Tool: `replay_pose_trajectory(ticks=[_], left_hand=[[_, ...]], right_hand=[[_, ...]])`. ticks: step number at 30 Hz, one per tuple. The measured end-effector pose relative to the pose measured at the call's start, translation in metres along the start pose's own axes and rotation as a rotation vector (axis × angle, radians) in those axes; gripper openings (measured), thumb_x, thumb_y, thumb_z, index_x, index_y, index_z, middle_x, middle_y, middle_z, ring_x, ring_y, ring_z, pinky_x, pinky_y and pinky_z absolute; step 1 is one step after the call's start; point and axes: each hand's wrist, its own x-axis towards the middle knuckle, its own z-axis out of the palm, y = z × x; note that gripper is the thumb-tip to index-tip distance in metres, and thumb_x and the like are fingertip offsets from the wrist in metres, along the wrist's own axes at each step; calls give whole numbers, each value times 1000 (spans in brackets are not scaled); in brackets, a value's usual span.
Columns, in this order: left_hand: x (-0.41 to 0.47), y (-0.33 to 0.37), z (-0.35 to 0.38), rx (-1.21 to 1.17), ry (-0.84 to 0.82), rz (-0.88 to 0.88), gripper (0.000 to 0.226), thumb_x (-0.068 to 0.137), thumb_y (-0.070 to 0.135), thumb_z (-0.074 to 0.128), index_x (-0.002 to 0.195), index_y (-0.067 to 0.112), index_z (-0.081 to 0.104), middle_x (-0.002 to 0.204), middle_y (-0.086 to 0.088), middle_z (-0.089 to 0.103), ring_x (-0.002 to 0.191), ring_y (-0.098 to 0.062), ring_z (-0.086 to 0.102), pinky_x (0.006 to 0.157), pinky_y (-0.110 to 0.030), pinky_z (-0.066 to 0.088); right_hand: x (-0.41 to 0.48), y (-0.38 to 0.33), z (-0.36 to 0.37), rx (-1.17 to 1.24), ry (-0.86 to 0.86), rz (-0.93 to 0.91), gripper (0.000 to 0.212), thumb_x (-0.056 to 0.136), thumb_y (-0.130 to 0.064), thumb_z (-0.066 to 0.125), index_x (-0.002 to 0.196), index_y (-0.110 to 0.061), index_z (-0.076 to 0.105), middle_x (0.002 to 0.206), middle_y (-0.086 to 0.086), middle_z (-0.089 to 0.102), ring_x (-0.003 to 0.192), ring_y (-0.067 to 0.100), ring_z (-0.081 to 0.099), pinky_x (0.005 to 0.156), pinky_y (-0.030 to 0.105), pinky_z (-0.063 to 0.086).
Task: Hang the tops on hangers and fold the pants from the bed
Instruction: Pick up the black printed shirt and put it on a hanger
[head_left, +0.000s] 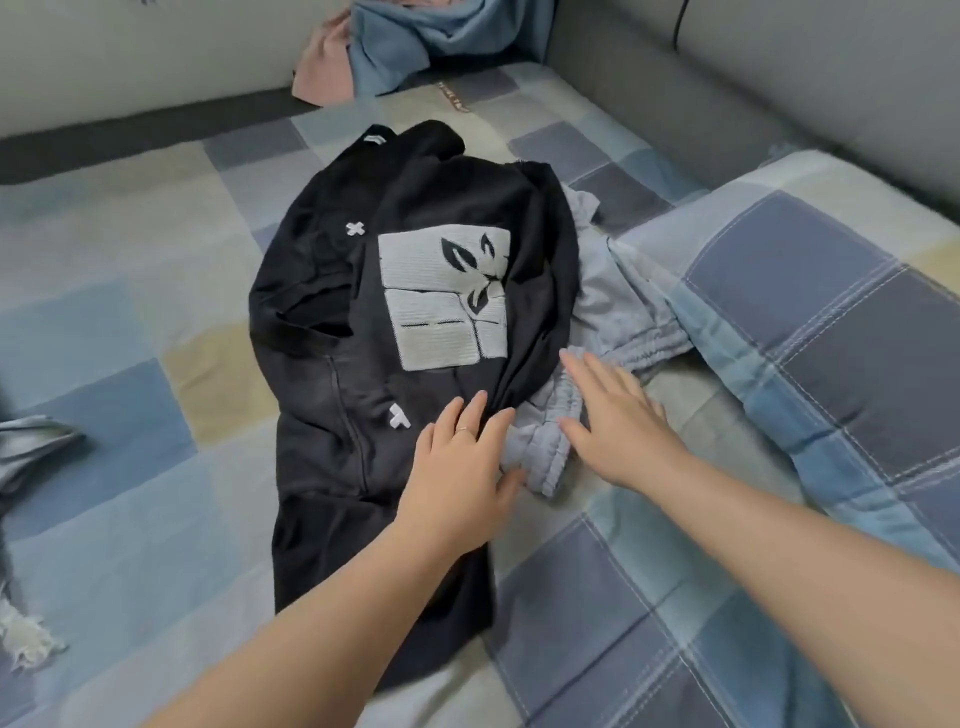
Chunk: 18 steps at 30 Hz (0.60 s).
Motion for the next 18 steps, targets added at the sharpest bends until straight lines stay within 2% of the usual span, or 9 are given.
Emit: replay_pose_trajectory(ticks=[4,8,12,15,17,18], left_hand=[[75,-8,29,5,160,-21,58,99,51,45,152,37,26,167,4,13,152,-25,8,118,-56,16],[125,-13,48,-88,341,-224,52,91,65,49,138,43,46,149,17,42,135,-20,29,102,-55,27],[139,-16,65,-106,490,-245,30,95,57,48,120,46,62,133,20,57,125,-16,37,96,-52,25],[140,-16,66,-175,533,-239,26,96,44,52,118,40,66,129,20,61,125,-16,41,96,-49,23],[138,-18,65,-205,539,-241,26,97,42,53,118,37,67,128,22,62,125,-14,42,96,-46,20],[139,-19,63,-234,524,-243,26,97,42,52,118,37,67,127,24,62,125,-13,41,97,-44,18]], right_hand=[[78,16,24,-47,105,1,76,101,-39,46,158,-41,-3,169,-7,-1,155,25,-1,120,58,13],[140,22,44,-57,210,-26,85,90,-22,49,159,-41,2,168,2,8,154,26,6,121,54,13],[171,27,63,-28,393,-97,76,85,-11,48,154,-38,32,160,2,35,147,25,28,120,48,21],[171,31,73,52,555,-142,64,82,-8,49,143,-29,53,148,3,52,137,28,43,117,48,29],[170,30,76,45,592,-157,58,82,-8,49,137,-25,59,144,3,56,137,28,45,116,48,30],[170,28,75,18,559,-139,56,84,-8,48,136,-26,59,146,1,55,142,26,40,118,49,26]])
